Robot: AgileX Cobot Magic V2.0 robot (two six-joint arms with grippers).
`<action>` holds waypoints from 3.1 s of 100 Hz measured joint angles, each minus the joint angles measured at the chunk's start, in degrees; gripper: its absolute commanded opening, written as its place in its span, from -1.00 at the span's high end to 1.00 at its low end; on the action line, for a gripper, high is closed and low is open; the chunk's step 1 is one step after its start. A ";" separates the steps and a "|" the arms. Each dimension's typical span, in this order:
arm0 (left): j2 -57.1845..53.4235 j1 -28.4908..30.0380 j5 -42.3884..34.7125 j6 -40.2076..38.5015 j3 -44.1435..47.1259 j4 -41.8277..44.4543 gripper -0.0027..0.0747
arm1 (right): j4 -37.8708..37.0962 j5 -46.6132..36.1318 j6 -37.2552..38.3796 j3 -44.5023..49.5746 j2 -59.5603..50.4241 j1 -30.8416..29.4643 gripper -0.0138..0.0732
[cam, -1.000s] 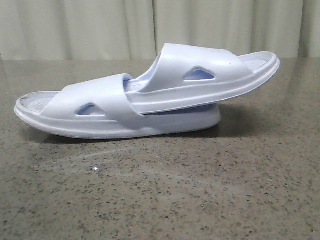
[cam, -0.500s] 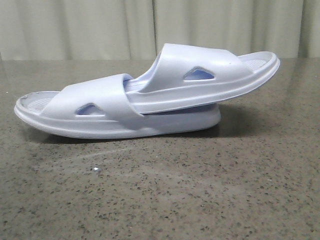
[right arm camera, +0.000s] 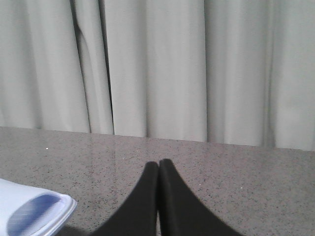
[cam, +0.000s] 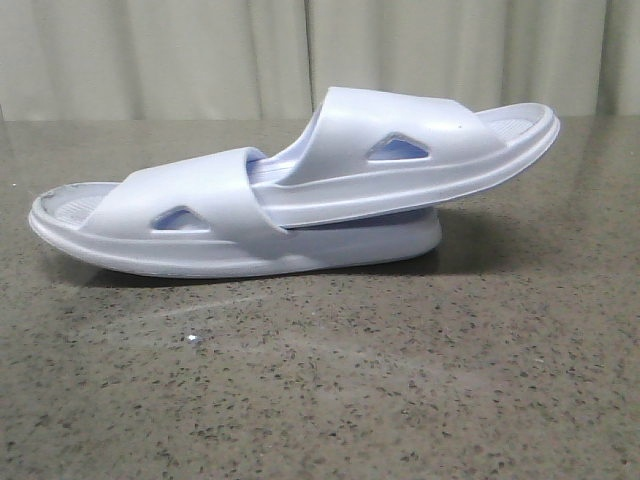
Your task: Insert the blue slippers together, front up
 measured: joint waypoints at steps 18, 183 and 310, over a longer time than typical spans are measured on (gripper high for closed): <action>0.00 0.00 0.00 0.00 0.00 0.00 0.89 | 0.00 0.00 0.00 0.00 0.00 0.00 0.92; -17.00 0.00 -10.24 -77.96 11.12 86.96 0.89 | 0.00 0.00 0.00 0.00 0.00 0.00 0.92; -17.00 0.00 -10.24 -78.00 11.12 86.65 0.89 | 0.00 0.00 0.00 0.00 0.00 0.00 0.92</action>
